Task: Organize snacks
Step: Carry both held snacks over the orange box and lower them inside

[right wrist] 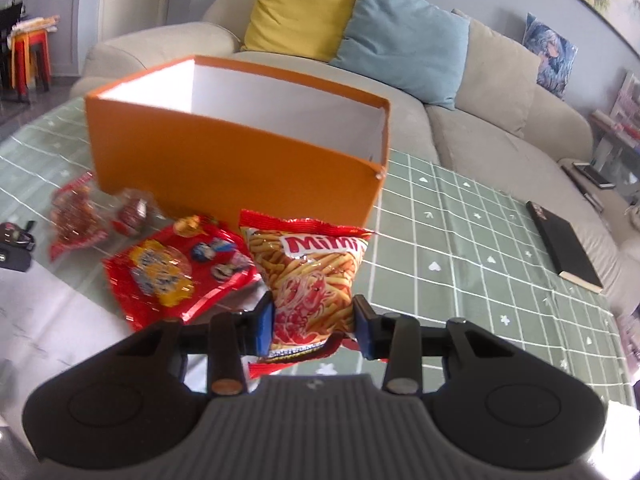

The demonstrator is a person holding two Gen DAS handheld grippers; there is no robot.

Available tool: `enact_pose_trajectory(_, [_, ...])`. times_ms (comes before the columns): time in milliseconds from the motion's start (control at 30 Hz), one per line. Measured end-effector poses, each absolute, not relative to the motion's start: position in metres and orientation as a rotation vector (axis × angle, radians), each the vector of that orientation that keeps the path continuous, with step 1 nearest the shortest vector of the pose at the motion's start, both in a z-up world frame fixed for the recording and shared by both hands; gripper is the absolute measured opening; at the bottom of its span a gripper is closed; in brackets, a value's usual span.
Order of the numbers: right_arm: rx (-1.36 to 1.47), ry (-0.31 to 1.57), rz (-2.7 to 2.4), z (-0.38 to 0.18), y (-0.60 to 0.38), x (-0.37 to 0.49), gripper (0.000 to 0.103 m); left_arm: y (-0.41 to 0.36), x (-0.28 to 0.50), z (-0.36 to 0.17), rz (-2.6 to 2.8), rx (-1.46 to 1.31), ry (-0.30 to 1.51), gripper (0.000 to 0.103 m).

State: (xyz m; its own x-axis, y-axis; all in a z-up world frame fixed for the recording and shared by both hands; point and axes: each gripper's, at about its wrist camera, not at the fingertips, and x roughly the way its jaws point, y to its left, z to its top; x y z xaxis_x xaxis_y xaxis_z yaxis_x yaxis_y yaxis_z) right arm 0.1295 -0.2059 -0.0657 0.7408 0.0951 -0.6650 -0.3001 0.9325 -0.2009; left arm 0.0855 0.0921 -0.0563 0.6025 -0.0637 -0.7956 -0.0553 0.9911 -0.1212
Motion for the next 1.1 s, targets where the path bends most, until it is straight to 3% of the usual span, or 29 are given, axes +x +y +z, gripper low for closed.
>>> enact_pose_trajectory(367, [-0.219,0.638,0.317,-0.01,-0.192,0.123,0.038,0.08,0.103,0.008,-0.02,-0.128,0.838,0.053])
enact_pose_trajectory(733, [-0.228,0.596,0.39,0.037,-0.174,0.184,0.038,0.054,0.182,0.059,-0.094,-0.008,0.762,0.053])
enact_pose_trajectory(1100, [-0.311,0.7,0.37,0.015,-0.153,0.27,0.038,0.033,0.255,0.025,-0.117,0.093,0.853,0.053])
